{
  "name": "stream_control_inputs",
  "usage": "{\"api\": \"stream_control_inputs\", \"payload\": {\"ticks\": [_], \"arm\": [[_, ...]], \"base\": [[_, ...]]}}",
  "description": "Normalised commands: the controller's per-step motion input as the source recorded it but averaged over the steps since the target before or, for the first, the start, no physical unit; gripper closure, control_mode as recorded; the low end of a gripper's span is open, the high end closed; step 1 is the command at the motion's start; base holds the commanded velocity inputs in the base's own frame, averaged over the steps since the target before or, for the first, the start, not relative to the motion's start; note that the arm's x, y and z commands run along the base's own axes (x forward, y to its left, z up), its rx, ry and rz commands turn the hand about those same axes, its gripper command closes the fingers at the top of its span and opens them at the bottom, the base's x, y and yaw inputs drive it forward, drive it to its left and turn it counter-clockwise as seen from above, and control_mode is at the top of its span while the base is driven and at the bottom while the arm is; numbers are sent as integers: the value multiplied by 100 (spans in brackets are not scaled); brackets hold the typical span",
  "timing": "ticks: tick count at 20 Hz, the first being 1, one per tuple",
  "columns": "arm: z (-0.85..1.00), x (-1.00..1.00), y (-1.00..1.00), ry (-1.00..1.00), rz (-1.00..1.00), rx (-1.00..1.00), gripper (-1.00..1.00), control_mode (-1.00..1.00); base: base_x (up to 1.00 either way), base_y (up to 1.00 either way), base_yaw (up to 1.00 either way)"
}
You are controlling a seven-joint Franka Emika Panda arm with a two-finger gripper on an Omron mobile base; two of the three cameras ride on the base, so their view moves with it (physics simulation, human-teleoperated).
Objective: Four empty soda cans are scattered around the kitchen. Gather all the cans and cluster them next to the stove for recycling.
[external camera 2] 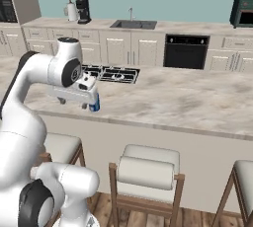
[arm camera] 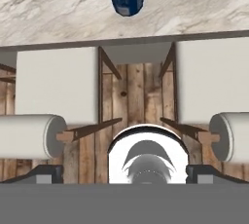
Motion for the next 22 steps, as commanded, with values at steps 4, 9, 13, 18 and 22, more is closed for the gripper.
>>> {"api": "stream_control_inputs", "payload": {"ticks": [4, 9, 13, 18, 22], "arm": [[-3, 16, 0, 0, 3, -3, -100, -100], [-3, 17, 0, 0, 2, -2, -100, -100], [0, 16, 0, 1, 0, 0, -100, -100], [0, 17, 0, 1, 0, -2, -100, -100], [0, 23, 0, 2, 0, -5, -100, -100]], "base": [[0, 0, 0], [0, 0, 0], [0, 0, 0], [0, 0, 0], [0, 0, 0]]}}
